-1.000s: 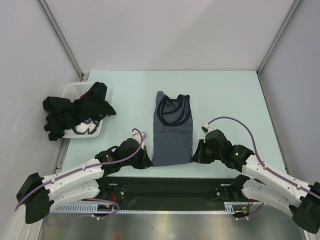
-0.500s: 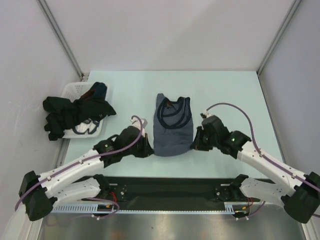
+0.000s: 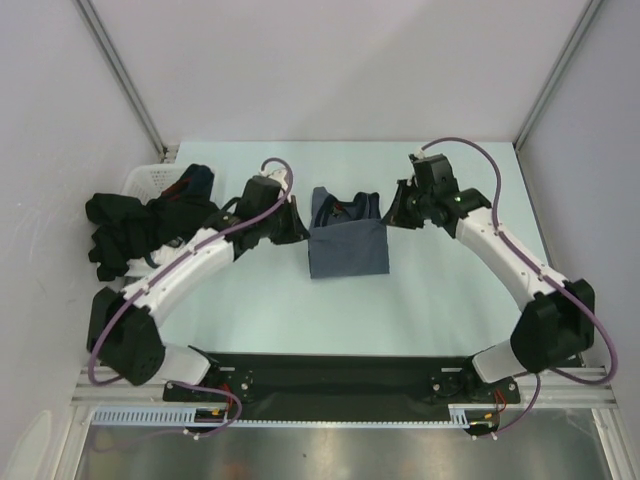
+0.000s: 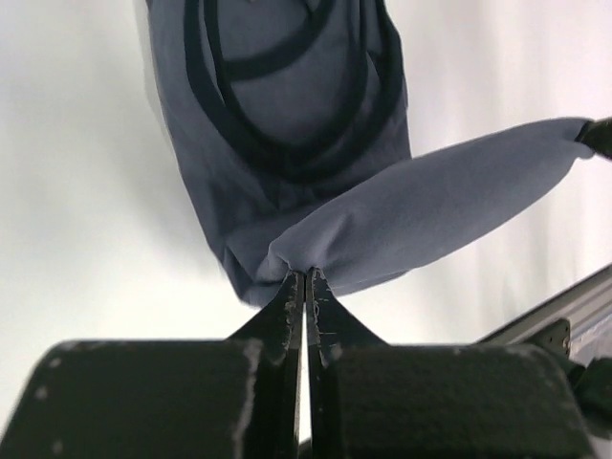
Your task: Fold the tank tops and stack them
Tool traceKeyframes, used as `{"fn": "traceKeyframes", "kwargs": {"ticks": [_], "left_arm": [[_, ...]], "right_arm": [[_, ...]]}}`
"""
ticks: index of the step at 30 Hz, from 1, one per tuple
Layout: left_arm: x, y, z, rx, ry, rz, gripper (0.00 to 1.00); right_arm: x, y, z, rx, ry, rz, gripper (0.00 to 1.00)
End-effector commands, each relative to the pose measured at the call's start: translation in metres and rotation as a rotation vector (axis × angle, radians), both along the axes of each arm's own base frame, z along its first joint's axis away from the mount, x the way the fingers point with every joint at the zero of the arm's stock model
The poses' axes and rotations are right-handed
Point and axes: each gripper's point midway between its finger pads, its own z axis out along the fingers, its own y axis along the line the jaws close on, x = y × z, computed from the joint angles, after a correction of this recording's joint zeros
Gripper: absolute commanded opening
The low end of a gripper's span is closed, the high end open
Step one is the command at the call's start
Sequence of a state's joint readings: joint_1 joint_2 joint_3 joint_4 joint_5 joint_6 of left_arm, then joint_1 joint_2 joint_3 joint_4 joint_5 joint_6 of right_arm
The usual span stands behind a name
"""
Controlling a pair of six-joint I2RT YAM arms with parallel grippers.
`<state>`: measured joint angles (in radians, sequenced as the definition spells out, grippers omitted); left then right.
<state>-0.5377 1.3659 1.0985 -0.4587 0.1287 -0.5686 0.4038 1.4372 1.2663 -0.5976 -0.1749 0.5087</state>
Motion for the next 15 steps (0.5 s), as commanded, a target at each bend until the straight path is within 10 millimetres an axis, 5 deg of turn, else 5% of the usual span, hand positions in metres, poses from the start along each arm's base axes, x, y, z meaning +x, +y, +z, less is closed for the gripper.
{"fn": "traceKeyframes", "kwargs": {"ticks": [1, 8, 10, 14, 15], "left_arm": [[0.033, -0.002, 0.011, -0.013, -0.029, -0.022, 0.0], [0.089, 0.002, 0.01, -0.015, -0.01, 0.019, 0.0], [0.101, 0.002, -0.002, -0.01, 0.018, 0.018, 0.0], [0.134, -0.003, -0.003, -0.012, 0.001, 0.029, 0.0], [0.141, -0.004, -0.017, -0.001, 0.026, 0.031, 0.0]], "right_arm": [[0.03, -0.003, 0.015, 0.004, -0.055, 0.014, 0.0], [0.078, -0.004, -0.006, 0.02, -0.004, -0.007, 0.0], [0.092, -0.004, -0.001, 0.023, -0.018, -0.011, 0.0], [0.116, -0.003, -0.015, 0.037, 0.002, -0.027, 0.0], [0.123, -0.004, -0.027, 0.034, 0.022, -0.034, 0.0]]}}
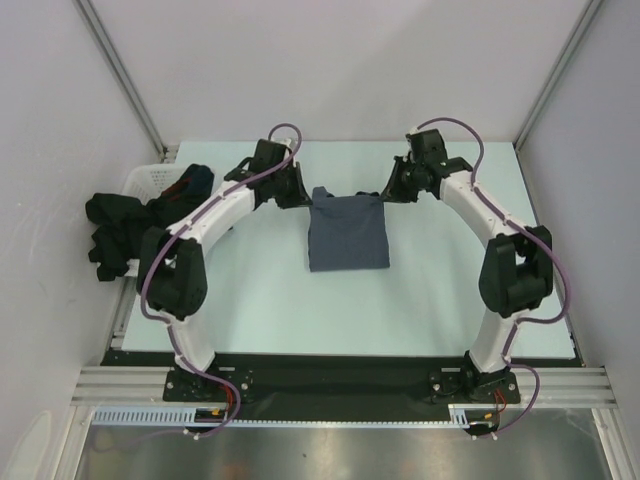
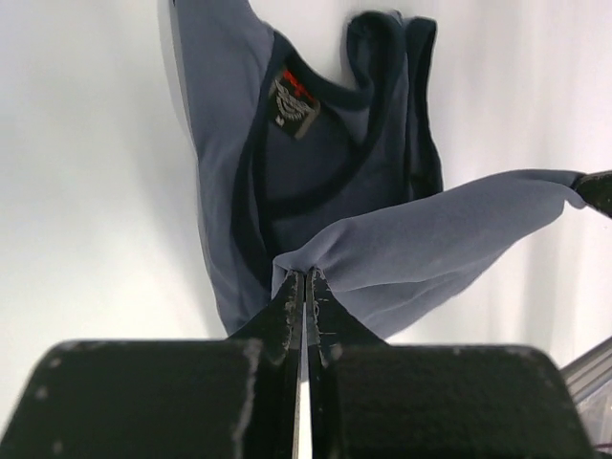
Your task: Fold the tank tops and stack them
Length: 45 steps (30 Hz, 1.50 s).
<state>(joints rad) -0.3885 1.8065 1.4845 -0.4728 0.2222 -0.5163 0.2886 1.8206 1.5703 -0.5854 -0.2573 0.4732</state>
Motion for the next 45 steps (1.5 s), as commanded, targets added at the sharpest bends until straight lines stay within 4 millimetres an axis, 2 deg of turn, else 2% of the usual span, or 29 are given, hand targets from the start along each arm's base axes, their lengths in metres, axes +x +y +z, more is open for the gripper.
{"fn": "traceKeyframes", "kwargs": {"ticks": [1, 2, 3, 4, 5, 6, 7, 8, 9, 10, 11, 12, 13, 14, 15, 16, 17, 20, 21, 22, 23, 24, 26, 29, 32, 39, 42, 45], "left_arm": [[0.029, -0.002, 0.003, -0.003, -0.028, -0.014, 0.0], [0.038, -0.006, 0.009, -0.011, -0.043, -0.016, 0.0], [0.043, -0.008, -0.006, -0.002, -0.016, -0.014, 0.01], [0.047, -0.008, -0.01, 0.003, -0.007, -0.011, 0.03], [0.056, -0.012, -0.003, -0.005, -0.028, -0.011, 0.03], [0.064, -0.009, -0.016, 0.015, -0.015, 0.004, 0.04], [0.071, -0.005, -0.019, 0.025, -0.014, 0.022, 0.05], [0.083, -0.004, -0.014, 0.021, -0.036, 0.041, 0.11], [0.091, -0.002, -0.026, 0.024, -0.025, 0.056, 0.21], [0.102, 0.005, -0.028, 0.02, -0.04, 0.081, 0.46], [0.11, 0.009, -0.032, 0.019, -0.042, 0.095, 0.53], [0.114, 0.013, -0.032, 0.025, -0.05, 0.108, 0.59], [0.119, 0.023, -0.031, 0.046, -0.065, 0.127, 0.68], [0.117, 0.028, -0.032, 0.062, -0.07, 0.128, 0.72], [0.115, 0.032, -0.016, 0.072, -0.108, 0.131, 0.81], [0.114, 0.034, -0.009, 0.082, -0.141, 0.135, 0.89], [0.104, 0.041, -0.004, 0.094, -0.154, 0.132, 0.89], [0.087, 0.035, 0.006, 0.049, -0.182, 0.091, 0.89], [0.07, 0.036, 0.002, 0.039, -0.168, 0.086, 0.89], [0.066, 0.032, 0.005, 0.018, -0.19, 0.077, 0.89], [0.05, 0.03, -0.001, 0.0, -0.169, 0.065, 0.88], [0.042, 0.028, -0.004, -0.009, -0.164, 0.058, 0.88], [0.03, 0.018, -0.005, -0.036, -0.17, 0.034, 0.88], [0.004, 0.014, -0.022, -0.032, -0.14, 0.011, 0.88], [-0.003, 0.009, -0.034, -0.033, -0.121, -0.006, 0.88], [-0.005, 0.0, -0.059, -0.018, -0.071, -0.028, 0.86], [-0.002, -0.006, -0.068, -0.022, -0.057, -0.039, 0.82], [0.003, -0.013, -0.08, -0.032, -0.03, -0.047, 0.72]], "right_arm": [[0.033, 0.001, 0.009, 0.024, -0.06, -0.006, 0.0], [0.038, 0.001, 0.006, 0.023, -0.057, -0.009, 0.0], [0.044, -0.001, -0.001, 0.02, -0.047, -0.015, 0.0], [0.052, -0.002, -0.014, 0.013, -0.03, -0.022, 0.0], [0.061, -0.001, -0.015, 0.02, -0.039, -0.029, 0.0], [0.075, 0.0, -0.013, 0.04, -0.074, -0.034, 0.01], [0.087, -0.004, -0.015, 0.056, -0.092, -0.046, 0.08], [0.097, 0.001, -0.031, 0.082, -0.079, -0.038, 0.17], [0.106, 0.0, -0.034, 0.104, -0.085, -0.047, 0.29], [0.115, -0.006, -0.042, 0.107, -0.081, -0.068, 0.43], [0.12, -0.009, -0.051, 0.107, -0.074, -0.086, 0.47], [0.118, -0.01, -0.056, 0.113, -0.072, -0.083, 0.5], [0.12, -0.011, -0.054, 0.117, -0.102, -0.079, 0.65], [0.118, -0.015, -0.053, 0.102, -0.116, -0.091, 0.7], [0.114, -0.017, -0.029, 0.104, -0.169, -0.09, 0.76], [0.103, -0.019, -0.04, 0.093, -0.168, -0.083, 0.8], [0.098, -0.022, -0.019, 0.098, -0.213, -0.08, 0.8], [0.077, -0.021, -0.021, 0.099, -0.204, -0.039, 0.75], [0.073, -0.02, -0.022, 0.097, -0.202, -0.025, 0.75], [0.068, -0.019, -0.026, 0.095, -0.181, -0.014, 0.76], [0.063, -0.017, -0.029, 0.1, -0.173, 0.018, 0.76], [0.061, -0.014, -0.034, 0.096, -0.161, 0.035, 0.77], [0.054, -0.012, -0.051, 0.083, -0.116, 0.057, 0.79], [0.046, -0.008, -0.071, 0.083, -0.066, 0.077, 0.79], [0.042, -0.011, -0.096, 0.014, -0.005, 0.043, 0.77], [0.033, -0.006, -0.129, -0.106, 0.07, 0.051, 0.64], [0.031, -0.003, -0.138, -0.093, 0.086, 0.06, 0.59], [0.03, 0.002, -0.144, -0.073, 0.092, 0.069, 0.55]]}}
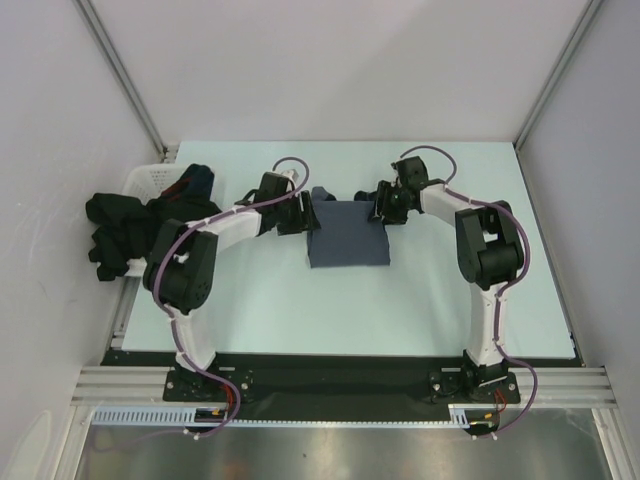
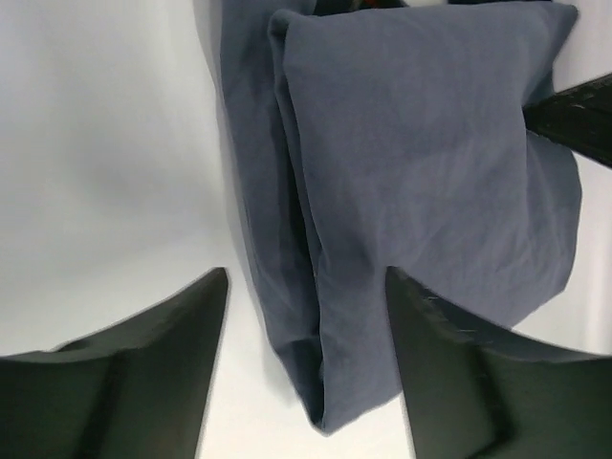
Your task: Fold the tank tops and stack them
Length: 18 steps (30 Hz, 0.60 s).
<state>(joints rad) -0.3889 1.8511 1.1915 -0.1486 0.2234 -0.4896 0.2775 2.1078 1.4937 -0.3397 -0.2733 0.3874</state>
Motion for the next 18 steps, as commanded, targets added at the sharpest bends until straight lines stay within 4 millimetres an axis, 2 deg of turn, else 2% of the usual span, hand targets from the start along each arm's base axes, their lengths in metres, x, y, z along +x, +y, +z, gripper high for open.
{"fn": "traceKeyframes", "kwargs": {"ticks": [1, 3, 5, 6, 8, 11, 12, 14, 15, 18], "left_arm": [[0.017, -0.021, 0.004, -0.06, -0.018, -0.025, 0.66], [0.022, -0.026, -0.008, -0.065, 0.018, -0.028, 0.54], [0.026, -0.029, -0.015, -0.067, 0.036, -0.018, 0.49], [0.029, -0.029, -0.017, -0.065, 0.037, -0.009, 0.44], [0.033, -0.029, -0.021, -0.061, 0.039, 0.0, 0.38], [0.038, -0.027, -0.028, -0.039, 0.049, 0.014, 0.23], [0.039, -0.028, -0.029, -0.038, 0.051, 0.016, 0.14], [0.042, -0.031, -0.033, -0.042, 0.058, 0.01, 0.03], [0.043, -0.031, -0.035, -0.042, 0.061, 0.007, 0.0], [0.044, -0.034, -0.04, -0.045, 0.074, 0.005, 0.02]], "right_arm": [[0.002, 0.001, -0.013, -0.001, 0.018, 0.008, 0.51], [0.002, 0.004, -0.016, 0.015, 0.022, 0.009, 0.45], [0.003, 0.007, -0.016, 0.031, 0.024, 0.009, 0.37], [0.005, 0.007, -0.016, 0.037, 0.022, 0.009, 0.3], [0.005, 0.009, -0.015, 0.045, 0.023, 0.011, 0.24], [0.008, 0.009, -0.012, 0.055, 0.021, 0.01, 0.1], [0.008, 0.009, -0.011, 0.059, 0.02, 0.009, 0.03], [0.012, 0.004, -0.008, 0.058, 0.015, -0.005, 0.0], [0.011, 0.004, -0.008, 0.062, 0.014, -0.006, 0.0], [0.011, 0.0, -0.005, 0.07, 0.009, -0.014, 0.0]]}}
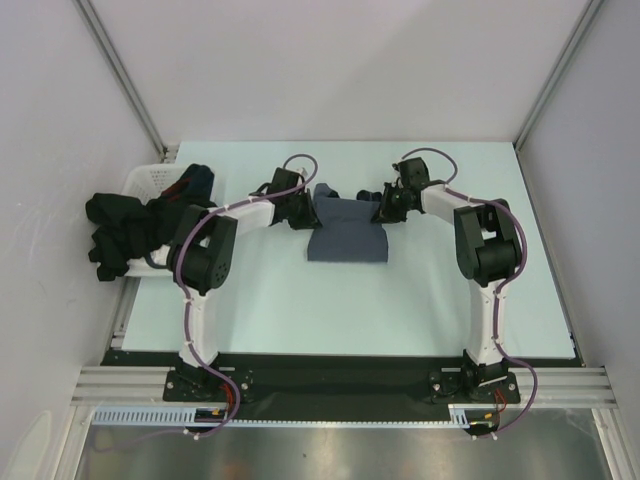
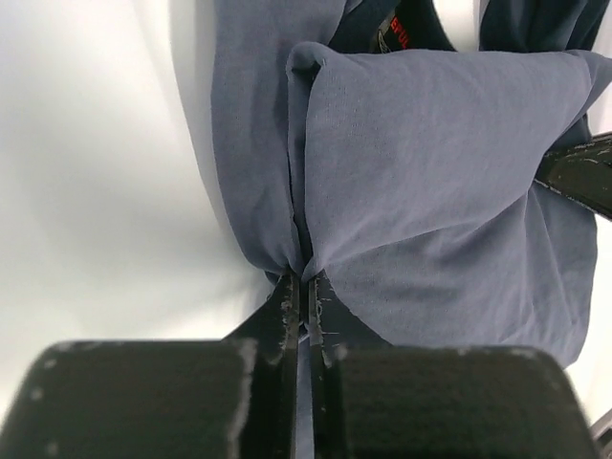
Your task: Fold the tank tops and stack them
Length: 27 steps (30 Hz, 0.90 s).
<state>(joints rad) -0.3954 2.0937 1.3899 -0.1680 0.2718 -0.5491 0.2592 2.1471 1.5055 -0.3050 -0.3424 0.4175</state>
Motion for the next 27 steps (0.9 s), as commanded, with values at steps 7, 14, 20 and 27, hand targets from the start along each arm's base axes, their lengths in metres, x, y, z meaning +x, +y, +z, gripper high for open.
{"fn": "traceKeyframes", "kwargs": {"ticks": [7, 14, 20, 27], "left_arm": [[0.008, 0.013, 0.027, 0.035, -0.074, 0.055, 0.71], [-0.016, 0.037, 0.09, 0.022, -0.168, 0.08, 1.0], [-0.042, 0.06, 0.146, -0.041, -0.25, 0.121, 1.0], [-0.072, 0.097, 0.191, -0.071, -0.369, 0.213, 1.0]], "right_arm": [[0.007, -0.031, 0.002, -0.02, -0.001, -0.088, 0.0], [-0.003, -0.111, 0.001, -0.057, 0.012, -0.302, 0.0], [-0.028, -0.237, 0.014, -0.015, 0.02, -0.66, 0.0], [-0.105, -0.32, 0.04, 0.009, -0.08, -1.069, 0.65]]}}
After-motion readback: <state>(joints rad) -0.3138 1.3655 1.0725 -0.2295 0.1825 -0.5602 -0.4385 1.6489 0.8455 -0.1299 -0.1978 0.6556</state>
